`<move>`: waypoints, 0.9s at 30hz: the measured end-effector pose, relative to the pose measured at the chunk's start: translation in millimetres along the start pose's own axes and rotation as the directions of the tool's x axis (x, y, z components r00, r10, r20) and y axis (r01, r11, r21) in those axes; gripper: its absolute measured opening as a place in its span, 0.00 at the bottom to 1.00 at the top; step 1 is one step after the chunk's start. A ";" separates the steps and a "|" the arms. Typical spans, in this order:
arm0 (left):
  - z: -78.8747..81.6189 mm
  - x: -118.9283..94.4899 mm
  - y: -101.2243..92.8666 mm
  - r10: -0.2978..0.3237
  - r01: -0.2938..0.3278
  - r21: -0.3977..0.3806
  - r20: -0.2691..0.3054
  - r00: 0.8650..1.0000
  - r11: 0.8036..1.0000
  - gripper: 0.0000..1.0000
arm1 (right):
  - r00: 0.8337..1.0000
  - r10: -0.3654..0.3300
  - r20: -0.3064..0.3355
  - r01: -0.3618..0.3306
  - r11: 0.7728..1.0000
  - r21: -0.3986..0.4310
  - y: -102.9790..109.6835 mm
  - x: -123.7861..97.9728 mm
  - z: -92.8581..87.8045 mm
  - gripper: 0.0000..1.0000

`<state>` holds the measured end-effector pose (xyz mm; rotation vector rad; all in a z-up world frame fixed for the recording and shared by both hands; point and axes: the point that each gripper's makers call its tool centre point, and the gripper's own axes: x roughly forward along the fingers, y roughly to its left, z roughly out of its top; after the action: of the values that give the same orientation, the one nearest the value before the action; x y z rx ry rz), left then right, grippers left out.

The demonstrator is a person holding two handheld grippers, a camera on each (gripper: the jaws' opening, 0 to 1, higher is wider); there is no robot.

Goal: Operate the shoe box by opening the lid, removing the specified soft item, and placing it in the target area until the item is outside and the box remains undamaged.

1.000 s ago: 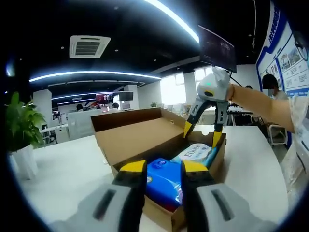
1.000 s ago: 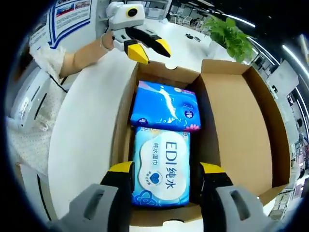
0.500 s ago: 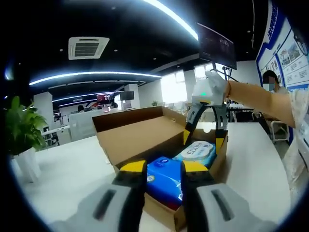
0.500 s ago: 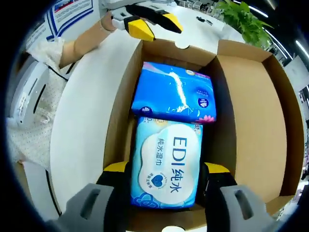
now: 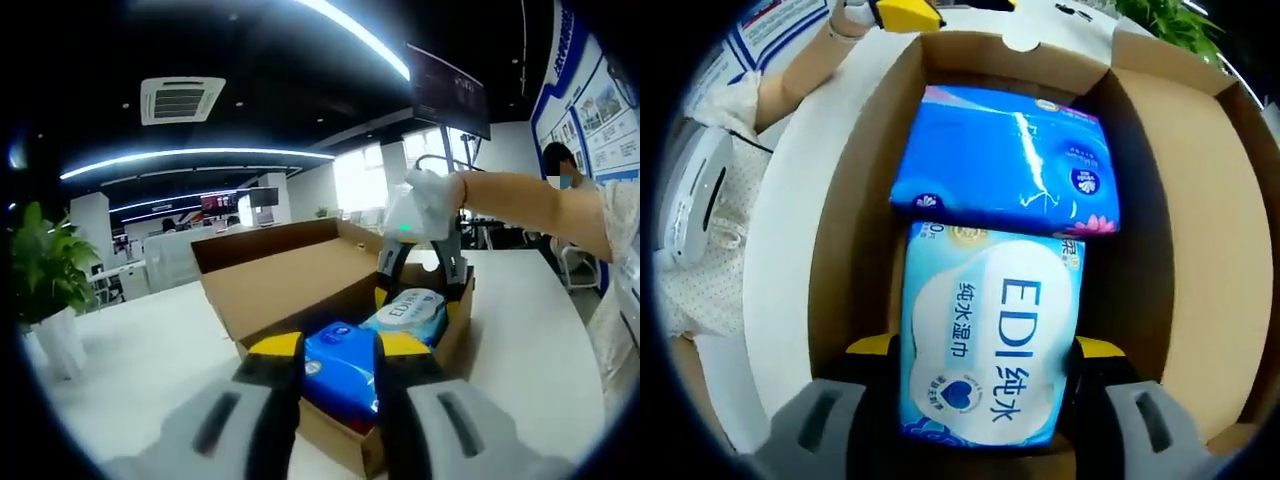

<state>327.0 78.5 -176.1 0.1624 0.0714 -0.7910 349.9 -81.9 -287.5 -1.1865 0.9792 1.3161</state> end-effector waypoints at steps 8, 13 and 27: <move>-3.8 3.4 0.0 -0.002 0.002 0.003 -0.015 1.000 1.000 0.28 | 0.999 0.031 -0.027 -0.031 0.999 0.012 7.1 14.8 -2.8 0.76; -5.1 4.6 1.2 0.002 -0.002 0.005 -0.020 1.000 1.000 0.28 | 0.998 0.050 -0.043 -0.049 0.999 0.018 4.2 19.8 -3.9 0.78; -13.2 9.1 1.3 0.005 -0.005 0.009 -0.045 0.999 1.000 0.28 | 0.994 0.095 -0.056 -0.095 0.995 0.019 2.5 21.2 -5.9 0.79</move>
<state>334.3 75.3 -190.1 0.1883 0.1100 -0.7829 349.3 -84.1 -309.5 -1.1829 1.0971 1.3528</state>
